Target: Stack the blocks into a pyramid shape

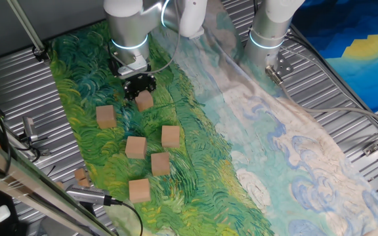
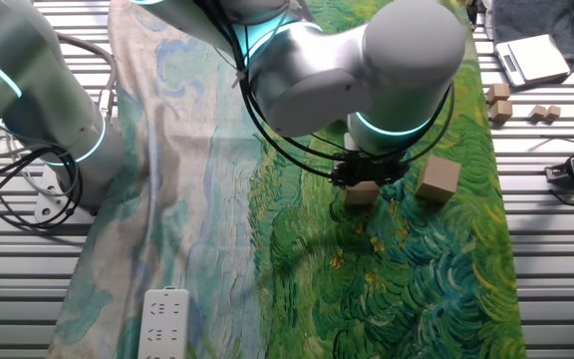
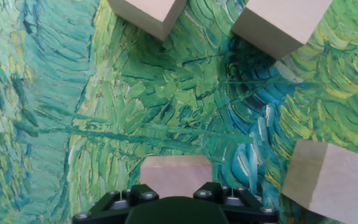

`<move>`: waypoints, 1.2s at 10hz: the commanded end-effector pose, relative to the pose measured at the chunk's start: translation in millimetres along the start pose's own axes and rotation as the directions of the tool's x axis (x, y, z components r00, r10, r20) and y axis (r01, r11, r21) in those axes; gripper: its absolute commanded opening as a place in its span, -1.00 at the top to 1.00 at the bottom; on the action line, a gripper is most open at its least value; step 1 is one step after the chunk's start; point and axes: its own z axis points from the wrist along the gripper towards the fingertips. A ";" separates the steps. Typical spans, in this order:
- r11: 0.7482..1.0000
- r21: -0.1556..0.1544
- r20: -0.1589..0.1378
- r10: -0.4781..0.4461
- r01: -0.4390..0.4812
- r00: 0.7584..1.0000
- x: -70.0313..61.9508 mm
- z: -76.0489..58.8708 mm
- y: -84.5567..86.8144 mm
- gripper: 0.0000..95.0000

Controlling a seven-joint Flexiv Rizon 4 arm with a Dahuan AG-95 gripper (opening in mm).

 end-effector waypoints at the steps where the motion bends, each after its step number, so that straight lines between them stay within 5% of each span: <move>1: 1.000 0.001 0.001 -0.002 0.002 1.000 -0.7 -0.9 -0.2 -0.20; 3: 1.000 0.000 0.001 -0.004 0.004 1.000 -0.7 -1.3 -0.2 -0.20; 4: 1.000 -0.001 0.003 -0.005 0.005 1.000 -0.5 -3.2 -0.2 -0.60; 8: 1.000 -0.002 0.002 -0.006 0.006 1.000 -1.0 -21.4 -0.1 -0.60; 12: 1.000 -0.009 0.012 0.019 -0.019 1.000 -7.5 -59.8 2.8 -0.60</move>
